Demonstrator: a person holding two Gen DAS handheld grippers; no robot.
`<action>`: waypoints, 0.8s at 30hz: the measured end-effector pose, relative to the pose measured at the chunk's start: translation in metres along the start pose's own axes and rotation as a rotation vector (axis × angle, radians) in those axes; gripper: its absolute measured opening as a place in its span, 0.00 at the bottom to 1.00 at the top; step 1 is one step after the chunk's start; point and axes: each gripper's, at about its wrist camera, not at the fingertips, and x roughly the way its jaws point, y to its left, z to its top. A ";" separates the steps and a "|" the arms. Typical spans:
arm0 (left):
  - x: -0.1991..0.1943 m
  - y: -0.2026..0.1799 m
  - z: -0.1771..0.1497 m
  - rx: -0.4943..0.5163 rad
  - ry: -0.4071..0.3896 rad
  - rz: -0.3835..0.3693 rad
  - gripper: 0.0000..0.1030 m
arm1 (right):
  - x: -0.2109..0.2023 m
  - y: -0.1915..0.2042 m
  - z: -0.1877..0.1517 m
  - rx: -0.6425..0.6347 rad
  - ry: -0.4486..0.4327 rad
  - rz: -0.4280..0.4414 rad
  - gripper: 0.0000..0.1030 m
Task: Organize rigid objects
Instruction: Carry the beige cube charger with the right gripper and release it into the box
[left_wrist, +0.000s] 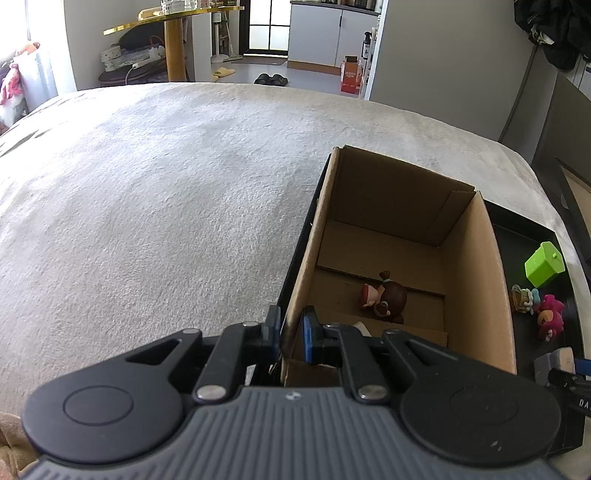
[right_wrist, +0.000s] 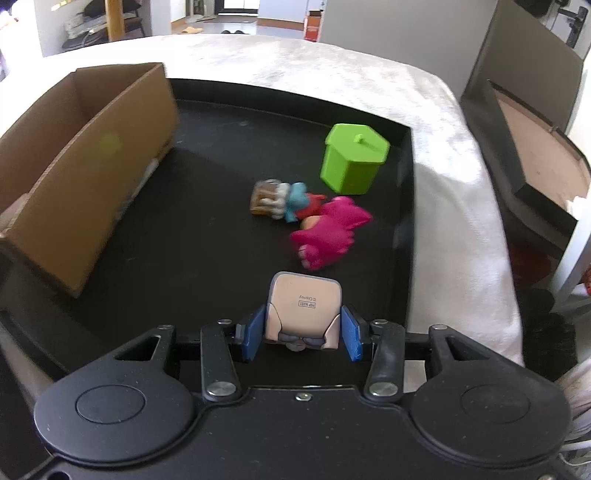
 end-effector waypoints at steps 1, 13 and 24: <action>0.000 0.000 0.000 -0.001 0.000 -0.001 0.11 | -0.001 0.002 0.000 -0.002 0.002 0.005 0.43; -0.001 0.000 0.000 -0.009 0.000 -0.008 0.11 | 0.003 0.015 0.005 -0.001 0.006 0.017 0.43; -0.001 -0.001 0.000 -0.002 -0.001 -0.004 0.11 | 0.008 0.009 0.018 0.057 0.026 0.066 0.42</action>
